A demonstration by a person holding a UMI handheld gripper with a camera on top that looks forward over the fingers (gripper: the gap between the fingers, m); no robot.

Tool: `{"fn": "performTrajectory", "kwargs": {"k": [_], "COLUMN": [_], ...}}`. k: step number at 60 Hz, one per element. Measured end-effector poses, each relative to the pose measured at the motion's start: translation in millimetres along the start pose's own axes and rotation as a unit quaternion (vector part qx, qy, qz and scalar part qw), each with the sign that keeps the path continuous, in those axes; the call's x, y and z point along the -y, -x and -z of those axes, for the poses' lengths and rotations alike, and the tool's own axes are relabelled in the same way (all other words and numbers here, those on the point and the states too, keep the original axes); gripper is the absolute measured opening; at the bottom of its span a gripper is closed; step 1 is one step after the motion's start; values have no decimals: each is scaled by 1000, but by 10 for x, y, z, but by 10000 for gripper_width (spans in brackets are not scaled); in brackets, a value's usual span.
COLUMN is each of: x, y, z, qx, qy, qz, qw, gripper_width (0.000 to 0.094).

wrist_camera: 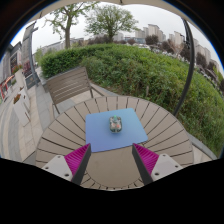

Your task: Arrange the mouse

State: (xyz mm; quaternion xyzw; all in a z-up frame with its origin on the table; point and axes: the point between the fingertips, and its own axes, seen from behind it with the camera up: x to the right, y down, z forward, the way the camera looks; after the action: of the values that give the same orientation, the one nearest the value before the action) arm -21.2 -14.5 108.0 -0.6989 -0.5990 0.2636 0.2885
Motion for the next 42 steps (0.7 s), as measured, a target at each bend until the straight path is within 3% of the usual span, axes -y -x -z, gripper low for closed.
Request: {"fn": "performTrajectory", "kwargs": {"k": [9, 20, 42], "x": [-588, -981, -949], "y": [42, -15, -20], "z": [949, 1514, 1691], "qx": [5, -8, -19], "qy": [31, 38, 16], "qz": [-6, -4, 10], "qw": [999, 999, 1000], "gripper_width": [843, 852, 851]}}
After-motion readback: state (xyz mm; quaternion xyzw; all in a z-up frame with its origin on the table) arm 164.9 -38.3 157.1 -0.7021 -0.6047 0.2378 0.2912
